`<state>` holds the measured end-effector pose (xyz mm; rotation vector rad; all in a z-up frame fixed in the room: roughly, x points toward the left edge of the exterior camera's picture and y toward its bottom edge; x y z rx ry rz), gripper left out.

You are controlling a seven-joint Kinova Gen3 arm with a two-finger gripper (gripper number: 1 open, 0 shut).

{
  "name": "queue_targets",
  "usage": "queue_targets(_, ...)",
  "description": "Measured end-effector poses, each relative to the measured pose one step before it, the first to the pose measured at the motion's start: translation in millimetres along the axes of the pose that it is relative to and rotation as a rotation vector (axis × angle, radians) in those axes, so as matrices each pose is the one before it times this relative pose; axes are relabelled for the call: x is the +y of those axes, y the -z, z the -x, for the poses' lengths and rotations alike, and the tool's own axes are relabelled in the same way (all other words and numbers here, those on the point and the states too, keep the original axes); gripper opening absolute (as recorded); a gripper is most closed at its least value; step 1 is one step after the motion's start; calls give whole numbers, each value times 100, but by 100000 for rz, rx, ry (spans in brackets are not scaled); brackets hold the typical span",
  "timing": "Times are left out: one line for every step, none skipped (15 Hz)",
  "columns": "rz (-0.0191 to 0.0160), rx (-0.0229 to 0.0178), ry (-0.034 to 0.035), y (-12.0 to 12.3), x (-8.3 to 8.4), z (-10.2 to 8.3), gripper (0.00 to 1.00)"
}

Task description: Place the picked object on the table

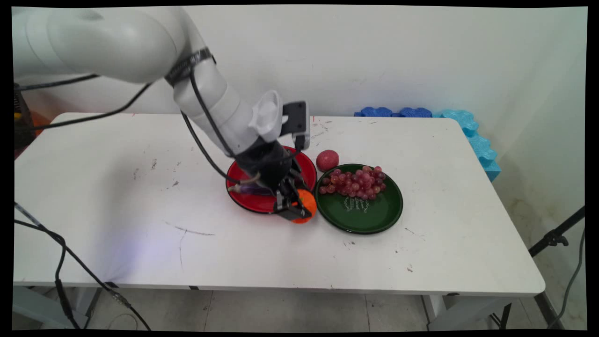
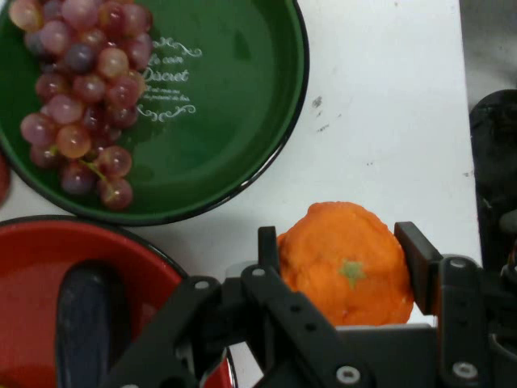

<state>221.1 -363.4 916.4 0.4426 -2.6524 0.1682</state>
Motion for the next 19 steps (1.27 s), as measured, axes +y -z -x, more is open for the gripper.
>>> queue_targets(164,235,-400,-575,-56,316,0)
queue_targets(267,184,-384,-946,-99,492,0)
queue_targets(175,-57,89,-842,-113,418,0)
queue_targets(83,35,178,-713,-140,328,0)
queue_targets(53,53,243,-791,-169,367,0)
queue_targets(-45,99,181,-751,-221,281,0)
queue_targets(-60,84,177,-600,-193,229,0)
queue_targets(-151,217,197,-619,-227,221,0)
queue_targets(-144,237,192,-563,-202,205,0)
queue_targets(-73,249,152,-453,-149,131,0)
queue_targets(-32,276,135,-479,-144,125,0)
queue_targets(-4,293,145,-408,-106,129,0)
queue_targets(28,177,43,-274,-64,83,0)
queue_targets(57,286,42,-401,-84,114,0)
queue_targets(16,235,93,-303,-61,97,0)
queue_targets(1,241,134,-216,-41,72,0)
queue_targets(14,256,76,-211,-25,73,100)
queue_targets(96,202,-10,-147,25,73,100)
queue_targets(191,218,-180,-61,50,27,100)
